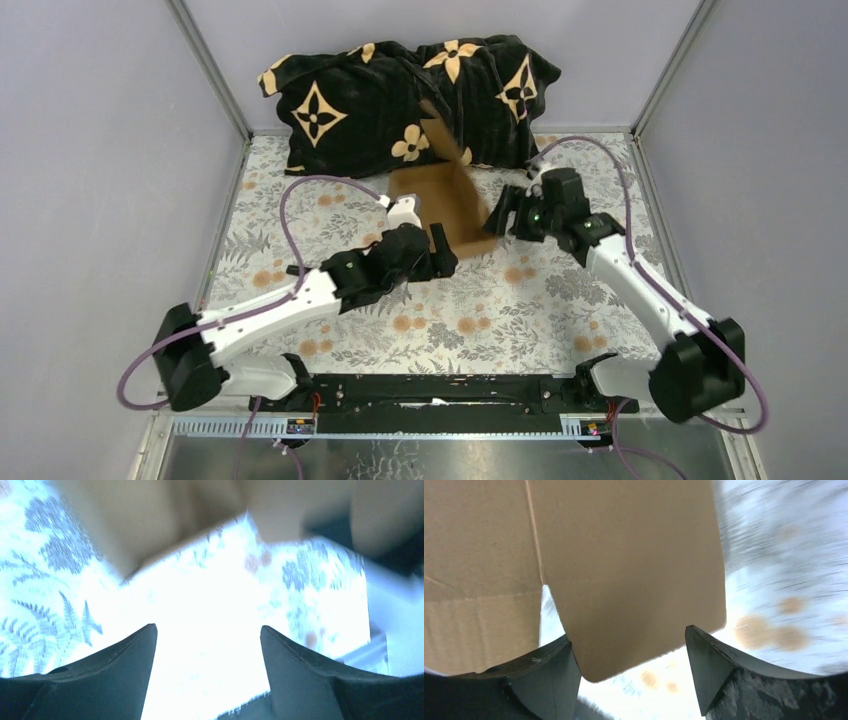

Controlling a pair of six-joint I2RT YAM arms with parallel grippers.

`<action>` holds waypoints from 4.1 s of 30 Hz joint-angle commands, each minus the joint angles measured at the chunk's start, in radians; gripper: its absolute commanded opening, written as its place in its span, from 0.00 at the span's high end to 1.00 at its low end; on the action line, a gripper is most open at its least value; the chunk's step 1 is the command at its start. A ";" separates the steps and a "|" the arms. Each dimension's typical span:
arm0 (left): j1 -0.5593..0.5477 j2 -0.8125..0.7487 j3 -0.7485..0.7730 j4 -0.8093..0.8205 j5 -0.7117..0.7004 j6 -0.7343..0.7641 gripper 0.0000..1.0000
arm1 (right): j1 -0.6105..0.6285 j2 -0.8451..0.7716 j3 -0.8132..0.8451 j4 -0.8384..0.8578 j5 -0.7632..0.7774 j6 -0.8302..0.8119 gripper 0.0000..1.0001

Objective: Fold the paper box

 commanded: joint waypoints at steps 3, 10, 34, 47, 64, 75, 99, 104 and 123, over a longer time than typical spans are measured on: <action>-0.017 -0.127 -0.050 -0.155 0.134 0.046 0.17 | -0.153 0.131 0.040 0.096 0.362 -0.031 0.22; 0.106 -0.168 -0.129 -0.158 0.110 0.028 0.14 | -0.153 0.110 0.033 0.110 0.346 -0.048 0.22; 0.756 -0.132 -0.251 -0.294 0.046 -0.237 0.02 | -0.153 -0.092 0.109 -0.077 0.112 -0.101 0.17; 0.937 -0.013 -0.286 -0.232 0.096 -0.206 0.09 | -0.153 -0.114 0.064 -0.053 0.046 -0.072 0.20; 0.987 0.176 -0.236 -0.240 0.077 -0.258 0.11 | -0.153 -0.114 0.036 -0.042 -0.004 -0.086 0.20; 0.988 0.219 -0.247 -0.257 0.066 -0.275 0.36 | -0.153 -0.124 0.006 -0.025 -0.027 -0.086 0.20; 0.606 0.264 0.180 -0.255 0.164 0.000 0.97 | -0.153 -0.188 0.070 -0.079 0.036 -0.086 0.20; 0.460 0.350 0.424 -0.331 0.140 -0.011 0.97 | -0.152 -0.199 0.091 -0.099 0.069 -0.089 0.20; 0.347 0.638 0.559 -0.033 0.287 0.054 0.43 | -0.153 -0.194 0.085 -0.119 0.102 -0.119 0.20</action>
